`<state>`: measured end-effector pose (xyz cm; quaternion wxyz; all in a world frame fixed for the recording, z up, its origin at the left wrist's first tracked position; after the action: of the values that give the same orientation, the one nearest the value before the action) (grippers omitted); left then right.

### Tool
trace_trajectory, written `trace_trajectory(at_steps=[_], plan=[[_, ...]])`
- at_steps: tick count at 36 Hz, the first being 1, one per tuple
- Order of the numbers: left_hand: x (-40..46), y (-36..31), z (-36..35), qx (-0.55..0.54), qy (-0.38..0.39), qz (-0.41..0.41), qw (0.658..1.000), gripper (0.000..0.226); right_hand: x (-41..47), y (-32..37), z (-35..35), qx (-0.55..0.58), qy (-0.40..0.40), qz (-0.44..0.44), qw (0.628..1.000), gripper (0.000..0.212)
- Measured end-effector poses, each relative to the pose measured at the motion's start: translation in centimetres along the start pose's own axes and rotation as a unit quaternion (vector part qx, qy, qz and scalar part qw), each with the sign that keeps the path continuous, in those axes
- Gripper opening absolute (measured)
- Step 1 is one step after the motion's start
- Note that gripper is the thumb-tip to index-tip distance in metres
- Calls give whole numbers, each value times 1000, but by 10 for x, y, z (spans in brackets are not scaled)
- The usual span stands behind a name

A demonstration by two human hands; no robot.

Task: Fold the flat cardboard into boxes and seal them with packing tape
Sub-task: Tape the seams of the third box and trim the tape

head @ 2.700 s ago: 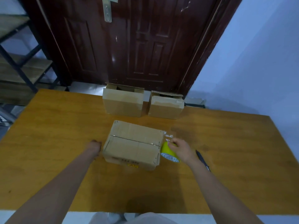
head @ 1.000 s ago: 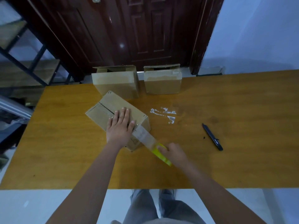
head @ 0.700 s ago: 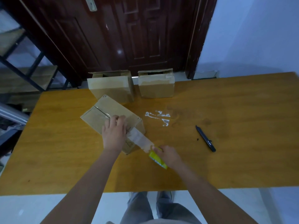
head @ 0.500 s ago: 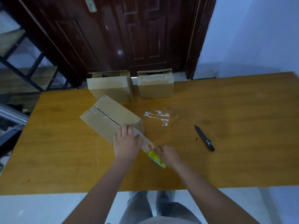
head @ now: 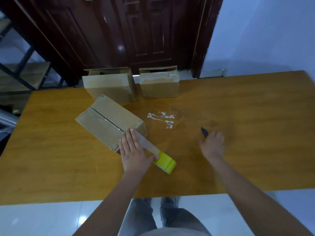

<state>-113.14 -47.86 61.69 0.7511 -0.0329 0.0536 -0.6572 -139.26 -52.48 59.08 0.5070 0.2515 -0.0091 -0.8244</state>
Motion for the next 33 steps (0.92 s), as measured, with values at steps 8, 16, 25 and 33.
trace_trajectory(at_steps=[8,16,25,33], plan=[[2,-5,6,1,46,35,998,148,14,-22,-10,-130,61,42,989,38],[1,-6,16,2,90,36,995,143,-24,35,0,78,108,237,962,21],[3,-8,20,10,110,44,993,139,-72,92,22,-54,119,414,901,22],[2,-10,24,19,119,46,992,138,-74,100,6,-85,107,415,900,21]])
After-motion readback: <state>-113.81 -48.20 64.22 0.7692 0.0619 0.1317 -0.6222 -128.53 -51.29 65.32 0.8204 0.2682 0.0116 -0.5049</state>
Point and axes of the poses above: each hand's wrist, its own x-axis towards the middle knuckle, its own z-axis out of the back of the hand, y = z × x, the point moved 1 cm from there along x, towards the middle knuckle, and after that the axes turned 5 degrees about y, right-handed, at the moved point
